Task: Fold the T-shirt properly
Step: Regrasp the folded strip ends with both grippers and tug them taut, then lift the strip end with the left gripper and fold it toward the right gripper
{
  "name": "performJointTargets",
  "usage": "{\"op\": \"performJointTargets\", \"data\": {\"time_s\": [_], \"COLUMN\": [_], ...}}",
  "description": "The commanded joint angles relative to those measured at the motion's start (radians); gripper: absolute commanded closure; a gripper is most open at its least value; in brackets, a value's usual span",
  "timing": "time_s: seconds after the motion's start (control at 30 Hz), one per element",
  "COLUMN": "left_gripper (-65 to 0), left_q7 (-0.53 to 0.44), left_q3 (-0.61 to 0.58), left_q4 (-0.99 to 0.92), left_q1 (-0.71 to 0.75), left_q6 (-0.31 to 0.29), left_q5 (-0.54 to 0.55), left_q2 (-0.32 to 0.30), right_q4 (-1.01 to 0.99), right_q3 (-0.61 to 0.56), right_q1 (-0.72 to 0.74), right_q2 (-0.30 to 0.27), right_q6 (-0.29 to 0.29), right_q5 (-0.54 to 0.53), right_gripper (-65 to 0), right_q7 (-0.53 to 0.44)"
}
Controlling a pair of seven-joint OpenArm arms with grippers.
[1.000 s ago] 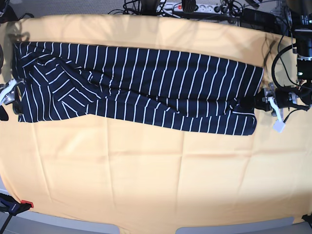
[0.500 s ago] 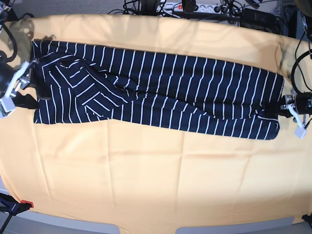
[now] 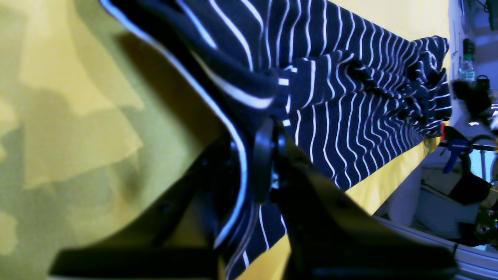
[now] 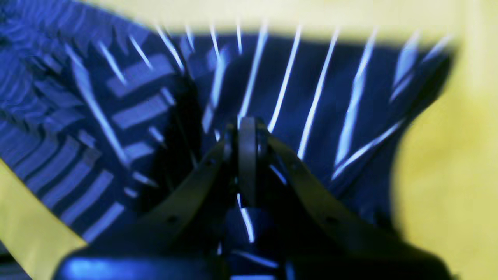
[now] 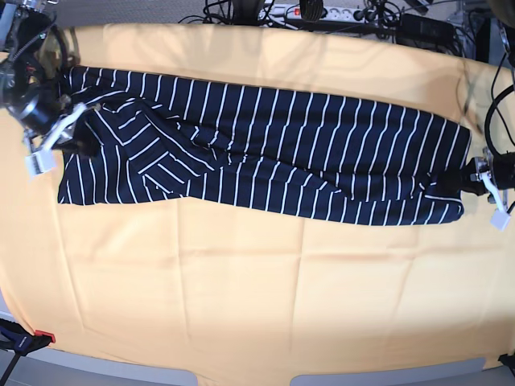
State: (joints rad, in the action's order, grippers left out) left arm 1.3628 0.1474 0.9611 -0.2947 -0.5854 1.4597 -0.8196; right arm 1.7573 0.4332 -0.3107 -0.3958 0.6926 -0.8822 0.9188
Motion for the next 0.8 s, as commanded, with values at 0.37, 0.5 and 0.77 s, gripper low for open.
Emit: {"op": "performJointTargets", "data": {"time_s": [0.37, 0.5, 0.77], "left_gripper": [0.0, 0.0, 0.0], "left_q7": [-0.001, -0.005, -0.013], "left_q3": [0.014, 0.014, 0.014], "left_q4": [0.012, 0.013, 0.014], "left_q1": [-0.025, -0.042, -0.052], "left_q6": [-0.007, -0.006, 0.021], "left_q5": [0.024, 0.024, 0.024], "left_q2": [-0.082, -0.097, -0.077], "right_q4": [-0.069, -0.069, -0.069], "right_q3": [-0.095, -0.095, -0.095], "right_q1": [0.006, 0.005, 0.006], "right_q2": [-0.015, -0.014, -0.014], "right_q6": [0.006, 0.006, 0.006], "right_q5": [0.151, 0.15, 0.147], "right_gripper": [0.0, 0.0, 0.0], "right_q7": [-0.037, -0.048, -0.048]}}
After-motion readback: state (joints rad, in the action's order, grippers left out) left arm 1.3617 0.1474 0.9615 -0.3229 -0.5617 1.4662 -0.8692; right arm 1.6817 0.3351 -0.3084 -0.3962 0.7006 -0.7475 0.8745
